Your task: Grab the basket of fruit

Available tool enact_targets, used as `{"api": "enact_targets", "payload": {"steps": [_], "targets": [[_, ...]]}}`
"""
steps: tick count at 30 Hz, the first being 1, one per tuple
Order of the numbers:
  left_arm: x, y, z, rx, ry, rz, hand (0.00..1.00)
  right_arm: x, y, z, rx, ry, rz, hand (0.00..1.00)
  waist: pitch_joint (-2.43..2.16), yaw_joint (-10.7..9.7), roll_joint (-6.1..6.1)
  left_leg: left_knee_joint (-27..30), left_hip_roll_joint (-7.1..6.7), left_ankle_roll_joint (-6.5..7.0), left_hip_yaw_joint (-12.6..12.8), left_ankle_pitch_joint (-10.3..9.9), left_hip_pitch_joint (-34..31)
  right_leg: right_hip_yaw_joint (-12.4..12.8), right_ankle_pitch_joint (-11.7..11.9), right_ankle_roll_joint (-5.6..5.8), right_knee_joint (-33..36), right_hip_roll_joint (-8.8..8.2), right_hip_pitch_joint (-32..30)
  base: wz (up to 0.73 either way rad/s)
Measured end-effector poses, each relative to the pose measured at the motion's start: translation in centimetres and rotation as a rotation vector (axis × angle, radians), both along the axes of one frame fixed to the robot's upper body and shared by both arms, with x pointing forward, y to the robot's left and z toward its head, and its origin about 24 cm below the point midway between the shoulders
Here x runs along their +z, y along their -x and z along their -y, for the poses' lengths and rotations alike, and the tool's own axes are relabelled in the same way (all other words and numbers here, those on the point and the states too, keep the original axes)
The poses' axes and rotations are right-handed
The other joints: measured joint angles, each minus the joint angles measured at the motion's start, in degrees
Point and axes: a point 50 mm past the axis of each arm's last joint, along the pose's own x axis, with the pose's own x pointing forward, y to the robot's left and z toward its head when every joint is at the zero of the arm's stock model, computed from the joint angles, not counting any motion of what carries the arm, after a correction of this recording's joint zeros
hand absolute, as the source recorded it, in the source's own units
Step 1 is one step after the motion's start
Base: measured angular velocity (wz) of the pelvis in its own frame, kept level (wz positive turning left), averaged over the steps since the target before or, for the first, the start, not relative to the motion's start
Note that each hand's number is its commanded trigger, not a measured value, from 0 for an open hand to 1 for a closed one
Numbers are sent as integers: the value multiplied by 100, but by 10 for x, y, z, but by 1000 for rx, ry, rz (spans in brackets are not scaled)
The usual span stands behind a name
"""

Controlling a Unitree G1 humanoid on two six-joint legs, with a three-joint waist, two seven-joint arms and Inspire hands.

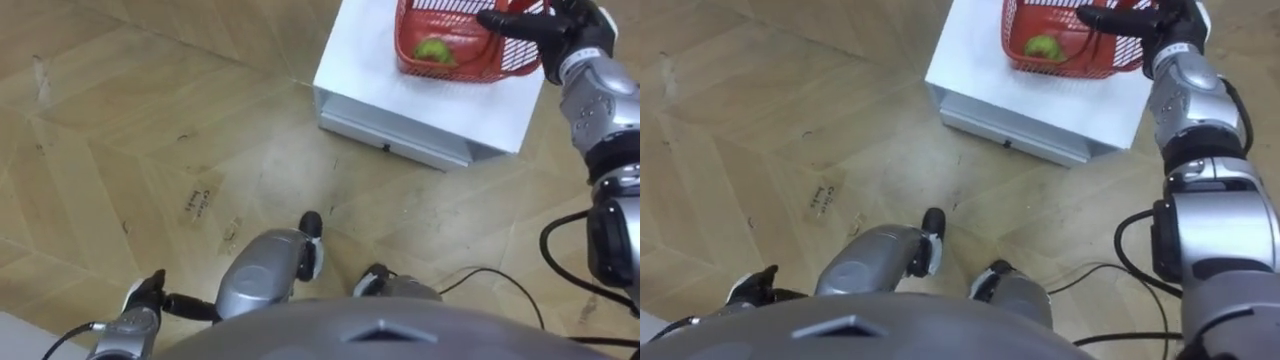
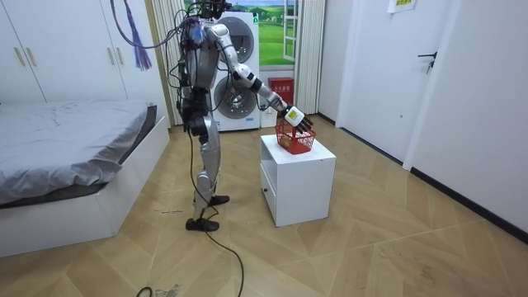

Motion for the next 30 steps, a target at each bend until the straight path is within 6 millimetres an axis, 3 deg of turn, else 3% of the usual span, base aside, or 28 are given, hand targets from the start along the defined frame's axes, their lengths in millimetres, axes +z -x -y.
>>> {"api": "enact_targets", "payload": {"steps": [8,13,19,25,30], "targets": [[0,8,-4,23,-55,-19,0,-11,27,5,29,130,-21,0,-99,-288,-85,-194,56,-15,49,6,496,6,72,-36,-109,105,397,-6],[0,8,-5,31,-64,-17,0,-13,41,10,12,161,-9,0,-119,-418,-95,-232,106,-33,65,20,634,119,199,-49,-323,211,571,-8],[2,10,-10,68,-101,-6,0,-31,75,13,-21,165,-59,0,-154,-564,-108,-351,88,-42,73,26,924,67,214,-38,-443,211,873,2],[2,19,-10,82,-134,-14,0,-78,137,14,-91,126,-258,0,-158,-739,-100,-417,82,-72,54,11,1114,38,214,-37,-525,224,1069,0],[0,28,-4,136,-131,-11,0,-136,231,5,-189,81,-626,0,-164,-818,-79,-513,75,-92,61,7,1231,54,212,-36,-601,237,1193,-1]]}}
